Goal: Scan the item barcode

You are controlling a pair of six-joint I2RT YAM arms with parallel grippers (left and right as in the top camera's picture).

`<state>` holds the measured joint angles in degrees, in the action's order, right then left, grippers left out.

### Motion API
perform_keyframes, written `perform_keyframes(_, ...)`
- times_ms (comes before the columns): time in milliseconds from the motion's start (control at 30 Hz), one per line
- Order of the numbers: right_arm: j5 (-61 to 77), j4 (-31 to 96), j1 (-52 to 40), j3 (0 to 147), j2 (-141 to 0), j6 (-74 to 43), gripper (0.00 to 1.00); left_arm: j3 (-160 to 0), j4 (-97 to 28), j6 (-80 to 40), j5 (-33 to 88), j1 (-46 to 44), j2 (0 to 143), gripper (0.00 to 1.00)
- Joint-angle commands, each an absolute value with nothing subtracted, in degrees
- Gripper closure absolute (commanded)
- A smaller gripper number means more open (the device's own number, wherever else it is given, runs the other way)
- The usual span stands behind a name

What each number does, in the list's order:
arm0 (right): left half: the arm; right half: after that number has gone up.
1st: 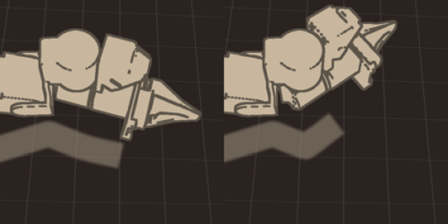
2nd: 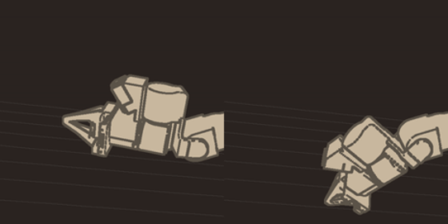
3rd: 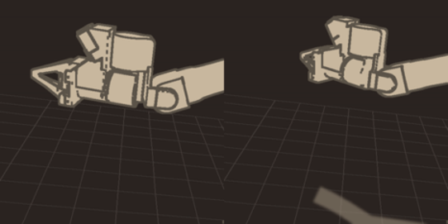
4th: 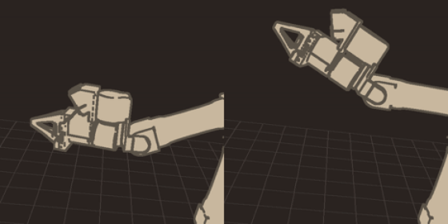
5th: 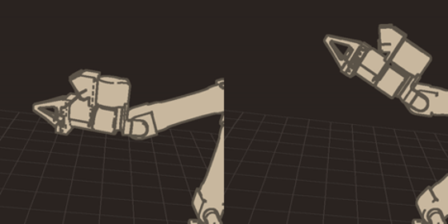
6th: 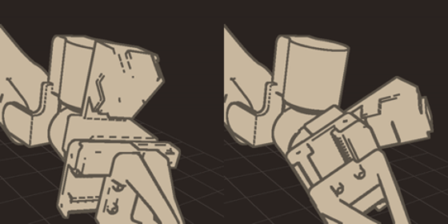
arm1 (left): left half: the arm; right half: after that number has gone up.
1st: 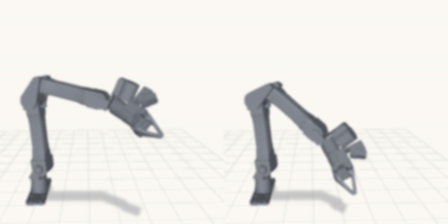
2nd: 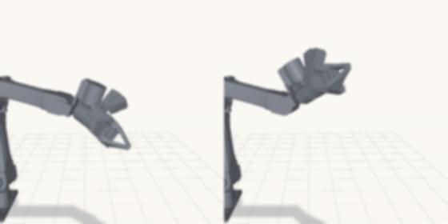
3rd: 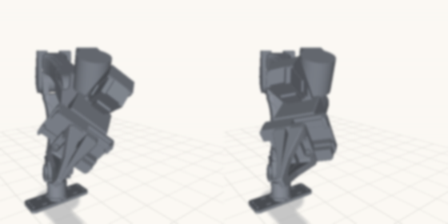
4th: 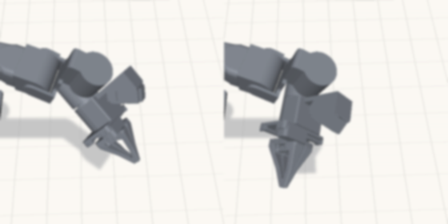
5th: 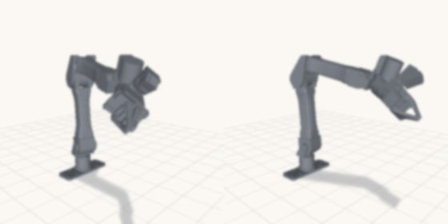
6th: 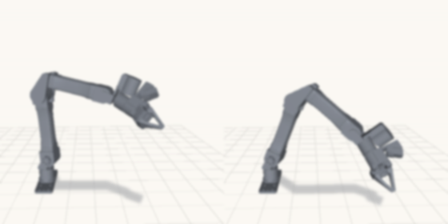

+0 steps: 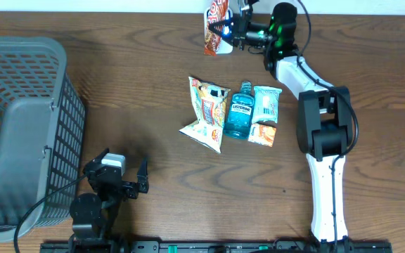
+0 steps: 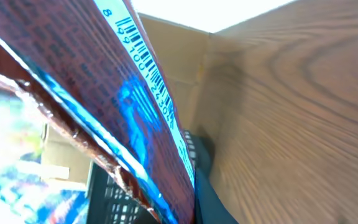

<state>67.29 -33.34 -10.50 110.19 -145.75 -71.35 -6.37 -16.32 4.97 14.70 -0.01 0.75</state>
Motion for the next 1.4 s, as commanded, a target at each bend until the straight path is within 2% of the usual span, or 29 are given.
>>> perform_keyframes(0,65.4,-32.7,-10.0,111.3,-149.3,-70.6,0.99,-5.5,-17.5,5.8,15.0,0.3,0.6,0.02)
perform_keyframes(433,67.3,-34.1,-9.6,112.5,-151.0,-65.7,0.99,-5.5,-17.5,5.8,15.0,0.3,0.6,0.02)
perform_keyframes(733,71.2,-34.0,-8.1,112.7,-139.3,-60.8,0.99,-5.5,-17.5,5.8,15.0,0.3,0.6,0.02)
perform_keyframes(867,70.3,-26.0,-7.6,112.7,-131.0,-54.9,0.98,-5.5,-17.5,5.8,15.0,0.3,0.6,0.02)
perform_keyframes(967,65.3,-10.5,-7.3,112.7,-123.0,-42.3,0.98,-5.5,-17.5,5.8,15.0,0.3,0.6,0.02)
perform_keyframes(1067,45.8,16.2,-7.6,112.7,-113.7,-23.7,0.98,-5.5,-17.5,5.8,15.0,0.3,0.6,0.02)
perform_keyframes(1133,28.1,28.1,-8.3,112.7,-109.4,-16.0,0.98,-5.5,-17.5,5.8,15.0,0.3,0.6,0.02)
perform_keyframes(1167,-0.8,39.6,-9.4,112.7,-105.3,-13.2,0.99,-5.5,-17.5,5.8,15.0,0.3,0.6,0.02)
perform_keyframes(1233,-16.6,44.5,-9.5,112.7,-104.2,-13.1,0.99,-5.5,-17.5,5.8,15.0,0.3,0.6,0.02)
perform_keyframes(1367,-38.6,50.5,-7.4,112.2,-104.9,-9.3,0.99,-5.5,-17.5,5.8,15.0,0.3,0.6,0.02)
